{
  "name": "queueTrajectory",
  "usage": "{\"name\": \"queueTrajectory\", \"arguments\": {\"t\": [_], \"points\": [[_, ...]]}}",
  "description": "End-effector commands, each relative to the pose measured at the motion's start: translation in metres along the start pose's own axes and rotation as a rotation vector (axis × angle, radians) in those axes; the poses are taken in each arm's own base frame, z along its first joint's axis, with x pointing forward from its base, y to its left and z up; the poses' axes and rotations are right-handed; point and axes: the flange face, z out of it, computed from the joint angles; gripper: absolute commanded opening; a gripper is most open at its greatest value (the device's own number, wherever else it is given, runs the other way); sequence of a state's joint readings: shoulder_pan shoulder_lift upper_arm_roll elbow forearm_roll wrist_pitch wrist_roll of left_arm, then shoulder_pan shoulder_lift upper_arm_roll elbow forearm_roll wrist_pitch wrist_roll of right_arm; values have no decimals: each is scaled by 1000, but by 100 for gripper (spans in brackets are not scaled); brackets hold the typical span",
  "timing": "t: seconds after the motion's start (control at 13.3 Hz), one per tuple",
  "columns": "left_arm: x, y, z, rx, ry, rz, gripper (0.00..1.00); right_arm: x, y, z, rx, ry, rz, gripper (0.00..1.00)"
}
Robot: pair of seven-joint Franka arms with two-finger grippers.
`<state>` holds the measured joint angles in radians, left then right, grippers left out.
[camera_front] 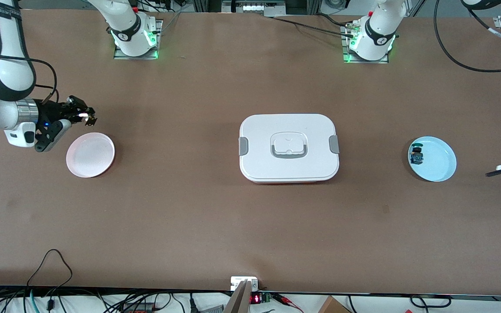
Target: Transfer orange switch to right arm and place
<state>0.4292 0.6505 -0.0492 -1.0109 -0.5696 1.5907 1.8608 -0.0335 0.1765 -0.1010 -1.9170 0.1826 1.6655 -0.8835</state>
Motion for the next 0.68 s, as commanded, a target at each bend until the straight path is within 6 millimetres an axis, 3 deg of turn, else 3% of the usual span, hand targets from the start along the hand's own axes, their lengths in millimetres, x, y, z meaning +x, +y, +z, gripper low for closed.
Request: {"name": "queueTrajectory", "arguments": {"t": [0.0, 0.3, 0.6], "points": [[45, 8, -53, 55, -217, -143, 100, -3, 11, 12, -116, -26, -176, 2], [111, 33, -106, 169, -395, -355, 100, -8, 35, 57, -275, -65, -401, 2], [182, 82, -146, 210, -481, -625, 100, -6, 49, 74, -401, -115, -507, 2]]}}
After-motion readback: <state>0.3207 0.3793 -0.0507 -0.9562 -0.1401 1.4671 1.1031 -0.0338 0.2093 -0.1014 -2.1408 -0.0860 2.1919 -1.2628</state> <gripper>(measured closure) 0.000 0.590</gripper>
